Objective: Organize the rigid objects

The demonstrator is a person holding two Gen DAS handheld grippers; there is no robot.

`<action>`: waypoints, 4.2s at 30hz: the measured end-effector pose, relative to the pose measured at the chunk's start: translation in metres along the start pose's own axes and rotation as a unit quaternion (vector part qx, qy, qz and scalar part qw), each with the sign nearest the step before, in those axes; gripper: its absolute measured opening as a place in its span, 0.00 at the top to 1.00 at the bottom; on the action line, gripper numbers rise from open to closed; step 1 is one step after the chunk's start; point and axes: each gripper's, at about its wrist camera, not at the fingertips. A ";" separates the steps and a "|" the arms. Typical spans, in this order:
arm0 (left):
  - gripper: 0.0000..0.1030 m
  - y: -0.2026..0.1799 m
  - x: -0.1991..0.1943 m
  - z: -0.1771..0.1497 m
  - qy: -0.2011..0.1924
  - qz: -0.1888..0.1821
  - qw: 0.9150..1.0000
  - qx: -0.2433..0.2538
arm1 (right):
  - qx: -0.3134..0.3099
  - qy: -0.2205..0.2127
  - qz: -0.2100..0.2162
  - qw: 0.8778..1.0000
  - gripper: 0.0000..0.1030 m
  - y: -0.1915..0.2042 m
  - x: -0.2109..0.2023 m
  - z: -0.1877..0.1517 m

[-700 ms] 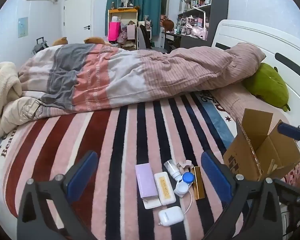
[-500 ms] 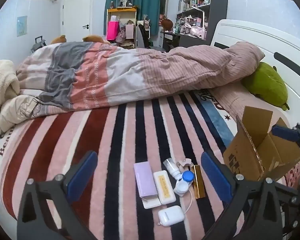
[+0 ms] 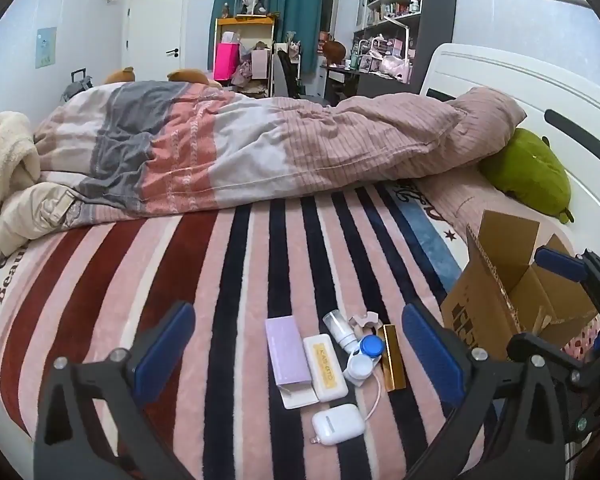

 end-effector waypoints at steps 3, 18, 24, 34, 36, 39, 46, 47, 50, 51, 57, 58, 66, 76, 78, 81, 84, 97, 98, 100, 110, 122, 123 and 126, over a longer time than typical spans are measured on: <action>0.01 0.000 0.002 -0.003 0.002 0.001 1.000 0.002 | -0.003 0.004 -0.014 1.000 0.00 0.000 0.002 -0.003; 0.01 0.006 0.002 -0.003 0.000 0.007 1.000 -0.008 | 0.007 -0.001 -0.012 1.000 0.00 0.004 0.005 -0.006; 0.01 0.007 0.001 -0.002 0.000 0.006 1.000 -0.007 | 0.016 0.002 0.001 1.000 0.00 0.001 0.004 -0.008; 0.01 0.009 0.001 -0.003 0.001 0.009 1.000 -0.008 | 0.032 0.004 0.002 0.999 0.00 -0.003 0.003 -0.009; 0.01 0.010 0.001 -0.003 0.001 0.009 1.000 -0.007 | 0.036 0.006 0.004 0.999 0.00 -0.003 0.004 -0.009; 0.01 0.011 0.000 -0.003 0.001 0.009 1.000 -0.008 | 0.040 0.008 0.007 0.999 0.00 -0.004 0.005 -0.010; 0.01 0.010 0.001 -0.003 0.001 0.010 1.000 -0.008 | 0.045 0.010 0.008 0.999 0.00 -0.005 0.006 -0.011; 0.01 0.010 0.001 -0.003 0.001 0.011 1.000 -0.007 | 0.044 0.010 0.007 0.999 0.00 -0.004 0.006 -0.011; 0.01 0.010 0.001 -0.003 0.001 0.009 1.000 -0.007 | 0.043 0.010 0.007 0.999 0.00 -0.004 0.006 -0.011; 0.01 0.010 0.001 -0.003 0.001 0.009 1.000 -0.007 | 0.043 0.010 0.008 0.999 0.00 -0.004 0.006 -0.011; 0.01 0.009 0.001 -0.003 0.001 0.010 1.000 -0.007 | 0.044 0.010 0.011 0.999 0.00 -0.003 0.007 -0.011; 0.01 0.010 0.001 -0.003 0.001 0.011 1.000 -0.007 | 0.044 0.010 0.011 0.999 0.00 -0.003 0.007 -0.011; 0.01 0.013 0.001 -0.005 0.001 0.009 1.000 -0.009 | 0.040 0.007 0.009 0.999 0.00 0.000 0.007 -0.011; 0.01 0.049 0.007 -0.011 -0.014 0.004 1.000 -0.022 | -0.007 -0.007 0.058 0.998 0.32 0.042 0.014 -0.005; 0.01 0.066 0.018 -0.017 0.006 -0.003 0.999 -0.032 | 0.001 0.014 0.107 0.994 0.37 0.060 0.033 -0.014; 0.01 0.086 0.028 -0.026 0.020 -0.010 0.999 -0.044 | 0.011 0.056 0.140 0.988 0.37 0.084 0.066 -0.034; 0.01 0.098 0.036 -0.034 0.029 -0.010 0.998 -0.050 | 0.033 0.108 0.123 0.986 0.37 0.094 0.100 -0.060; 0.01 0.096 0.047 -0.039 0.047 -0.024 0.998 -0.026 | 0.101 0.182 0.079 0.975 0.47 0.096 0.153 -0.090; 0.01 0.096 0.048 -0.039 0.051 -0.036 0.998 -0.024 | 0.096 0.182 0.077 0.976 0.47 0.097 0.153 -0.089; 0.01 0.093 0.046 -0.038 0.060 -0.074 0.995 -0.023 | 0.084 0.180 0.080 0.977 0.48 0.098 0.149 -0.085; 0.22 0.011 0.018 0.011 0.117 -0.258 0.959 0.024 | 0.011 0.042 0.112 0.993 0.48 0.074 0.067 -0.021; 0.71 -0.168 0.052 0.052 0.202 -0.344 0.912 0.096 | 0.030 -0.051 0.012 0.998 0.48 -0.041 -0.026 -0.015; 0.71 -0.184 0.061 0.051 0.213 -0.343 0.909 0.102 | 0.038 -0.044 0.007 0.998 0.48 -0.052 -0.029 -0.018; 0.71 -0.215 0.090 0.045 0.252 -0.342 0.899 0.106 | 0.061 -0.007 -0.007 0.998 0.48 -0.086 -0.031 -0.034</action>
Point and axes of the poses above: each gripper's, at about its wrist camera, not at the fingertips, and x roughly the way its jaws point, y to its left, z to its top, and after that the axes turned 7 degrees about -x, right-handed
